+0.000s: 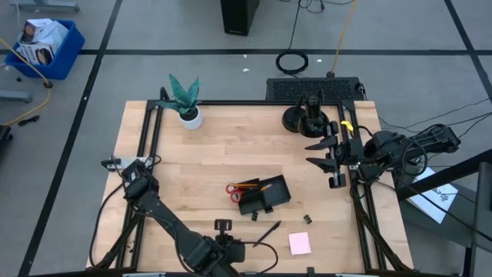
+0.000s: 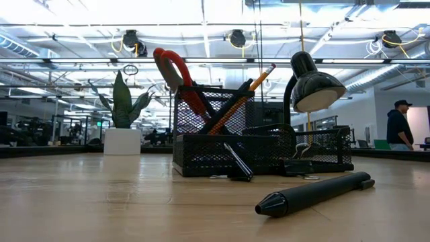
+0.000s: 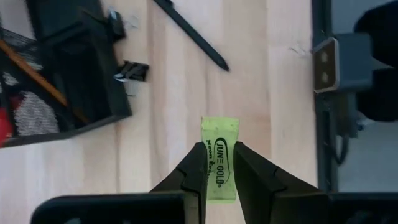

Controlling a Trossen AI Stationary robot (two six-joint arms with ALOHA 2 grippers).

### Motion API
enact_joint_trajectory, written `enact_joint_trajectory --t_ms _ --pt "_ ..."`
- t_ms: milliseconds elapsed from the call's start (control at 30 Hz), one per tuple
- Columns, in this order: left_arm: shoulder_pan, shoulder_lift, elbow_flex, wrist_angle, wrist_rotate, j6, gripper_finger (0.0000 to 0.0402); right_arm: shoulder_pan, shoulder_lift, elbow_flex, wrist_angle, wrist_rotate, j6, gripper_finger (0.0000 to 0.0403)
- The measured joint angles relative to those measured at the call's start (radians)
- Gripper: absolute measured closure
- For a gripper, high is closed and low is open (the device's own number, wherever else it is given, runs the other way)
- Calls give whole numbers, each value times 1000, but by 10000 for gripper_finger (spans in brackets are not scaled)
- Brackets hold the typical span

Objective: Pick and place office supplies into organizer
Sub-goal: Put the green eraser into the black desk organizer

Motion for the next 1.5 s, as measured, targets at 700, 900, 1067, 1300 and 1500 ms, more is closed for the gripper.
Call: enact_joint_trajectory --t_ms 700,900,1067,1300,1500 --pt "3 0 0 1 -290 -42 339 0 0 0 -1 75 -45 280" --pt "-16 0 0 9 -445 -41 339 0 0 0 -1 75 -50 280" --pt "-53 -8 -1 22 -613 -32 339 0 0 0 -1 75 -55 280" --pt "-118 -89 -1 -14 -797 -13 339 0 -1 0 -5 75 -55 280" --pt "-155 -169 -1 -42 -889 76 339 0 -1 0 -22 75 -53 280"
